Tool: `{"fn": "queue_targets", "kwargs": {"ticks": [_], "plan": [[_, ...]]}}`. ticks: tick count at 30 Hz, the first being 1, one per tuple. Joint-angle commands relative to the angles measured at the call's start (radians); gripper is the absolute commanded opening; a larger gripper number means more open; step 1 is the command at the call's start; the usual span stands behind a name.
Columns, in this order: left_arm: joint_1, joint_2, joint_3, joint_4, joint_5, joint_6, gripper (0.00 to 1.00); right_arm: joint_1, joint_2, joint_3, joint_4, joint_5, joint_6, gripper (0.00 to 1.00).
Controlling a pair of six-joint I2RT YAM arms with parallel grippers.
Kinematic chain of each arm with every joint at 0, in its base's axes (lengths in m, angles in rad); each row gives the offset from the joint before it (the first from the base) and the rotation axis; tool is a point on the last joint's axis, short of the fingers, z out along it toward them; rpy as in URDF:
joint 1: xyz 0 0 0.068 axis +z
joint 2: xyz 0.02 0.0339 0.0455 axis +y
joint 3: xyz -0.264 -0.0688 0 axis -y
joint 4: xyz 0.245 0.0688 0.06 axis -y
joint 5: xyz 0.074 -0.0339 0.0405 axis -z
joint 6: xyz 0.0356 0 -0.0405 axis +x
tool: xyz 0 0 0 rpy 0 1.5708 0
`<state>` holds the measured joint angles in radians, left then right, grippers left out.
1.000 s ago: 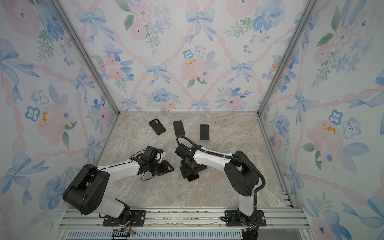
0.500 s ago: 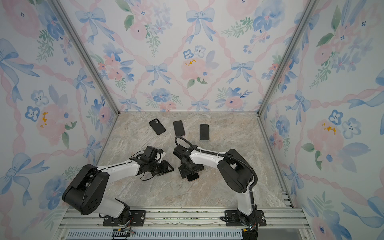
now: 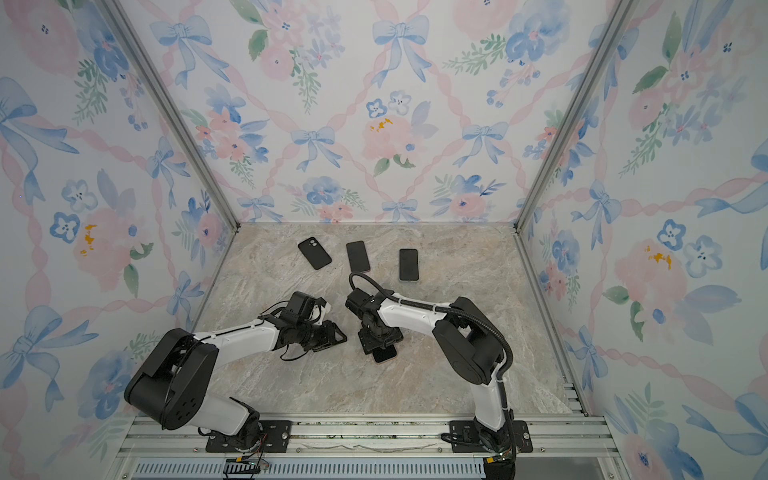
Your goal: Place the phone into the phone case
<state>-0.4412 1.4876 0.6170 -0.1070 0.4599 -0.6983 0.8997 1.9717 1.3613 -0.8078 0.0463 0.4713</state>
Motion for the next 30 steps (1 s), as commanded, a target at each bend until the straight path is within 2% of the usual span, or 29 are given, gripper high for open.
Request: {"fn": "queue_targets", "kwargs": {"ticks": [1,3,4,5,18,25,30], "plan": [[0.01,0.007,-0.013,-0.044,-0.019,0.026,0.47,0.002,-0.003,0.018,-0.02,0.007,0.002,0.69],[0.01,0.0,-0.009,-0.053,-0.036,0.028,0.53,-0.005,-0.027,0.017,-0.025,0.014,0.005,0.69],[0.01,0.001,-0.005,-0.06,-0.041,0.032,0.66,-0.008,-0.041,0.014,-0.026,0.019,0.007,0.68],[0.01,0.006,0.0,-0.067,-0.046,0.037,0.97,-0.011,-0.05,0.01,-0.027,0.021,0.007,0.68],[-0.008,-0.01,0.1,-0.167,-0.07,0.05,0.98,-0.086,-0.191,0.001,-0.088,0.085,-0.001,0.66],[-0.028,0.016,0.204,-0.193,-0.066,0.061,0.98,-0.207,-0.266,-0.002,-0.112,0.105,-0.049,0.65],[-0.034,0.092,0.323,-0.216,-0.057,0.077,0.98,-0.321,-0.246,0.064,-0.126,0.108,-0.123,0.65]]}}
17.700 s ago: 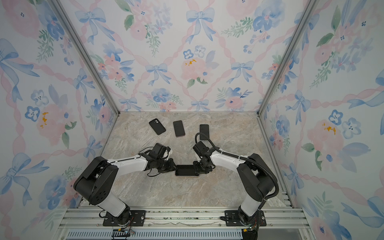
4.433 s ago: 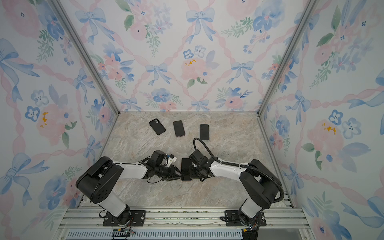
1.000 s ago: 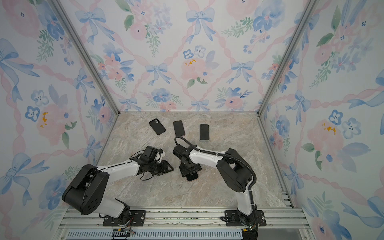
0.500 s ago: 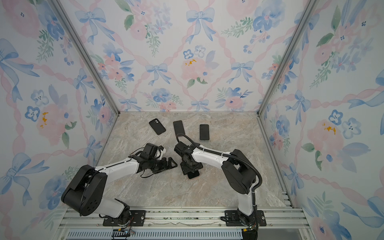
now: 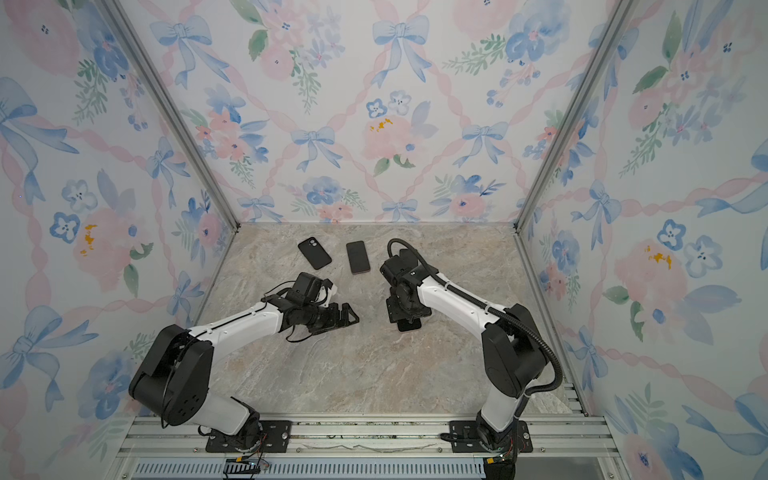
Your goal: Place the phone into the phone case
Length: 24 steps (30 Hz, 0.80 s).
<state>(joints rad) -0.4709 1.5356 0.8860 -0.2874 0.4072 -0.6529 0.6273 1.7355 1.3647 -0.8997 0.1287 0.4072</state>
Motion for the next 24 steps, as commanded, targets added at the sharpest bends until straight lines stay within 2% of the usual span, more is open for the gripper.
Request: {"fn": "queue_targets", "kwargs": {"ticks": [1,6,16,24], "plan": [[-0.006,0.061,0.083,-0.046,-0.004,0.037,0.98,-0.07,0.002,0.077,-0.037,0.024,-0.071,0.65],[-0.004,0.182,0.269,-0.13,-0.015,0.077,0.98,-0.185,0.073,0.165,-0.038,0.005,-0.131,0.65],[0.032,0.41,0.599,-0.227,0.007,0.117,0.98,-0.345,0.281,0.409,-0.065,-0.016,-0.213,0.65],[0.06,0.495,0.712,-0.247,0.016,0.109,0.98,-0.416,0.47,0.63,-0.114,-0.042,-0.24,0.65]]}}
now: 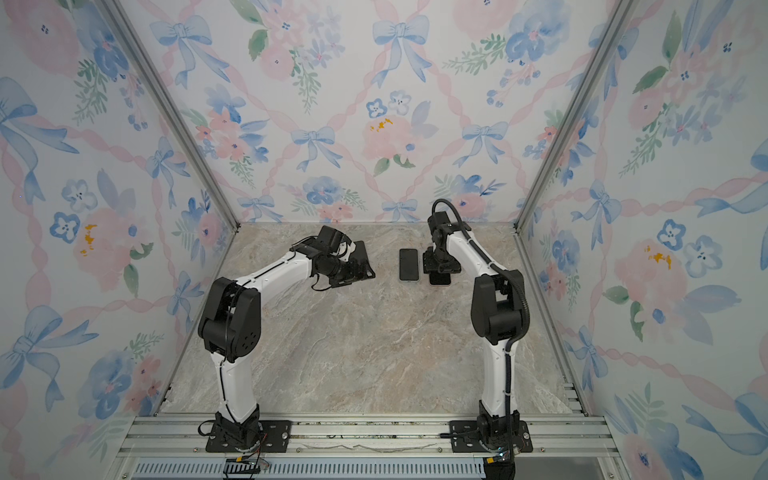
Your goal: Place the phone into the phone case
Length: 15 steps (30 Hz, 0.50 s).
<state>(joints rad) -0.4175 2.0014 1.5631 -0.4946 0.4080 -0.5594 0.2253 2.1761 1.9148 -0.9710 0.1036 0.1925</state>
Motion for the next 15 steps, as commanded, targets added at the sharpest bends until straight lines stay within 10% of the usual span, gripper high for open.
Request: {"fn": "queue_targets", "kwargs": {"ticks": [1,15], "plan": [[0.009,0.038,0.046,-0.041,0.018,0.016,0.98,-0.016,0.055,0.112,-0.052,-0.022,-0.027,0.65],[0.02,0.062,0.045,-0.041,0.025,0.015,0.98,-0.05,0.267,0.33,-0.09,-0.073,0.004,0.64]]}}
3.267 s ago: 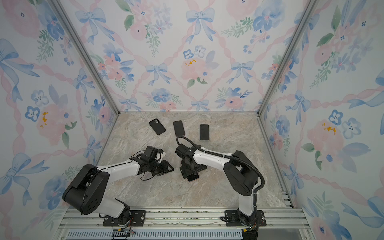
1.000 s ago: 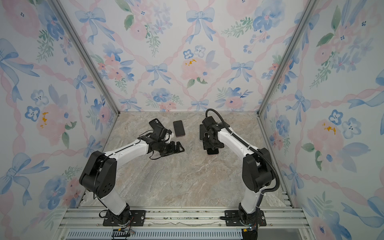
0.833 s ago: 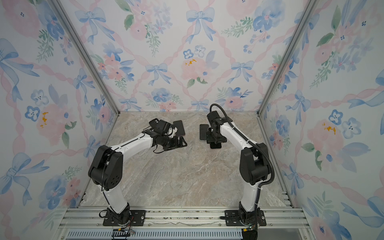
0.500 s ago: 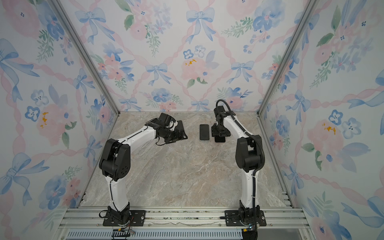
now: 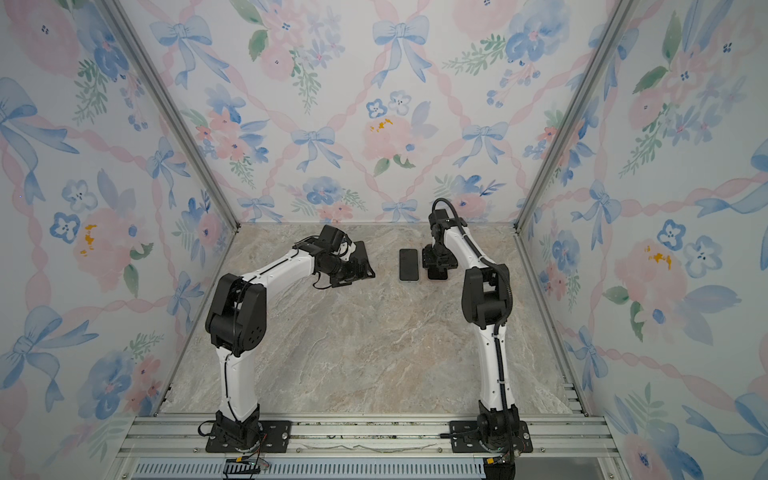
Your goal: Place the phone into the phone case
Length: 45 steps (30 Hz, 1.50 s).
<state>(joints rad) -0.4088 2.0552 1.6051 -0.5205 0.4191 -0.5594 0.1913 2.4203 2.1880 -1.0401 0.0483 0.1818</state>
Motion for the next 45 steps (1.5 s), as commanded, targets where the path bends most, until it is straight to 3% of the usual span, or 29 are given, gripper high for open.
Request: {"fn": "queue_targets", "kwargs": {"ticks": [1,30,40,45], "plan": [[0.011,0.005,-0.002,-0.014,0.012,0.016,0.98,-0.019,0.033,0.066,-0.023,-0.018,0.017,0.64],[0.016,-0.02,-0.042,-0.013,0.0,0.015,0.98,-0.018,0.155,0.155,-0.021,-0.04,0.015,0.66],[0.02,-0.015,-0.056,-0.014,-0.006,0.024,0.98,-0.013,0.132,0.171,-0.047,0.007,-0.025,0.89],[0.028,-0.015,-0.054,-0.013,-0.011,0.029,0.98,-0.009,0.097,0.189,-0.076,0.053,-0.033,0.92]]}}
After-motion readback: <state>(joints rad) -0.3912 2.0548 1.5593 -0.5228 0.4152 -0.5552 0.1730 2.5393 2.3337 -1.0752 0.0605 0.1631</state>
